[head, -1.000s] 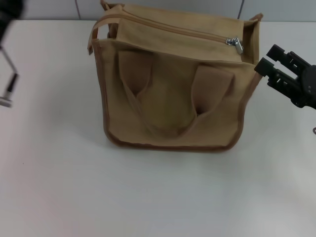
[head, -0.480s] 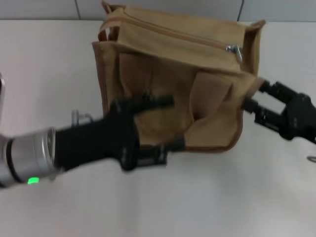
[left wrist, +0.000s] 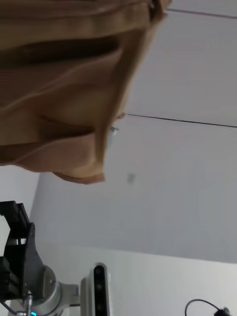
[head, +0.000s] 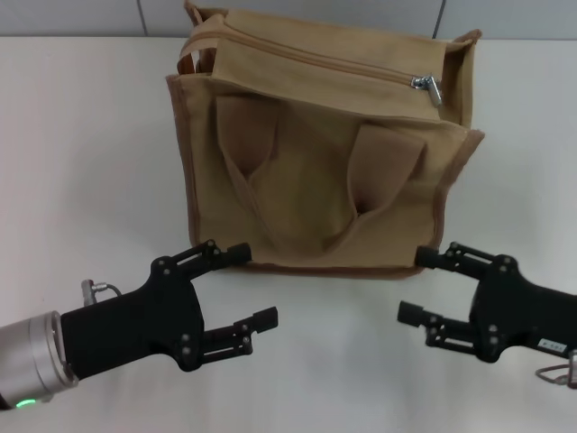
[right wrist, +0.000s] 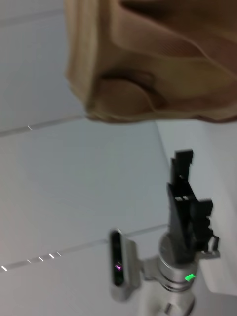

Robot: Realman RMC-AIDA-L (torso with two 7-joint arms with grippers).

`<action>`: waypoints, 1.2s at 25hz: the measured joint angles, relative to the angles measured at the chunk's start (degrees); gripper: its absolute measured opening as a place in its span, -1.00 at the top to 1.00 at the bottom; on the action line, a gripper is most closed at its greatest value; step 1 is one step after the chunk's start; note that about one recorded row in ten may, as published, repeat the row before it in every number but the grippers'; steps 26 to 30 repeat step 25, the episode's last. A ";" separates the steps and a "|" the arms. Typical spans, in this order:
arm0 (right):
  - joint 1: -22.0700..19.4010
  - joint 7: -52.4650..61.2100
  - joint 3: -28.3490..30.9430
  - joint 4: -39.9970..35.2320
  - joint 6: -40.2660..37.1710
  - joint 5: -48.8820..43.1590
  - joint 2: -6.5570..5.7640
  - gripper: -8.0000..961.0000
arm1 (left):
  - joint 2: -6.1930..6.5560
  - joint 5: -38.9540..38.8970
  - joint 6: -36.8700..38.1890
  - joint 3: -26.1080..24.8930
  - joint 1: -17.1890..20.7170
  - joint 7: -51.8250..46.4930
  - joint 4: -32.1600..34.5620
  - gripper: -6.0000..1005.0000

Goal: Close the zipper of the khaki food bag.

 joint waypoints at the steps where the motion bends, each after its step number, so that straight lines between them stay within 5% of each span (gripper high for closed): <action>1: 0.17 -0.11 -0.39 0.36 0.31 -0.08 0.05 -0.58 | 0.02 0.11 -0.28 0.11 0.09 0.00 -0.24 -0.60; 30: 1.52 -0.52 -5.15 3.69 3.33 -0.26 0.15 -0.58 | -0.68 4.79 -2.19 0.62 0.12 -0.61 -1.11 -0.60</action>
